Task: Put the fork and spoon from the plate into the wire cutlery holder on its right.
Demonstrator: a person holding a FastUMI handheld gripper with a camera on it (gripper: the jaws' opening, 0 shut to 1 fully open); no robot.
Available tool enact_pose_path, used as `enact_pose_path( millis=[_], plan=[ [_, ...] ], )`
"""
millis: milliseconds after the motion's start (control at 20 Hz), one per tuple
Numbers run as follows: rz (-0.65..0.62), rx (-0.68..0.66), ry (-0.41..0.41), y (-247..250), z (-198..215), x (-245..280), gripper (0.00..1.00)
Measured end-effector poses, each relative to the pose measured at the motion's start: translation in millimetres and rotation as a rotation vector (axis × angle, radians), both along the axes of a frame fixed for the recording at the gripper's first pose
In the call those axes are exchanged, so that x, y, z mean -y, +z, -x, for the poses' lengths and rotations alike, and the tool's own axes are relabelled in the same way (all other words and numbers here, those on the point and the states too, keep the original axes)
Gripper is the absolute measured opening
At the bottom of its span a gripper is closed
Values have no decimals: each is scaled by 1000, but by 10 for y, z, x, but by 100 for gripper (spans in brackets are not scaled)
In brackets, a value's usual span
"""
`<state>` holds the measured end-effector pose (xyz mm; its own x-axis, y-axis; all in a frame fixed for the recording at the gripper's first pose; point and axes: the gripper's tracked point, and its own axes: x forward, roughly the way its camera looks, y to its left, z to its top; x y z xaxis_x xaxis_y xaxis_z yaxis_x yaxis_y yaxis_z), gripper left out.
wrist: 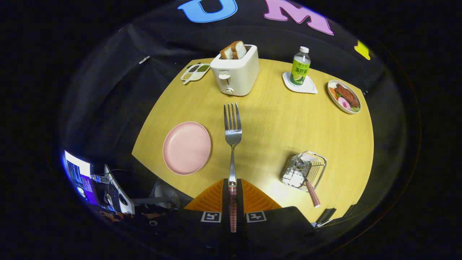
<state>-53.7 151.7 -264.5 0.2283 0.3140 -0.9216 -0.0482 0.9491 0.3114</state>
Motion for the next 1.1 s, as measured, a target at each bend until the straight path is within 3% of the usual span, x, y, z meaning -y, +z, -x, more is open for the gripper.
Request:
enact_pose_path(
  millis=[300, 550, 750, 1100],
  plan=[
    [15, -170, 29, 137, 210, 867, 10],
    [47, -413, 135, 9, 587, 1328, 10],
    [70, -615, 206, -204, 759, 1496, 10],
    [56, -903, 226, -516, 640, 1469, 10]
  ],
)
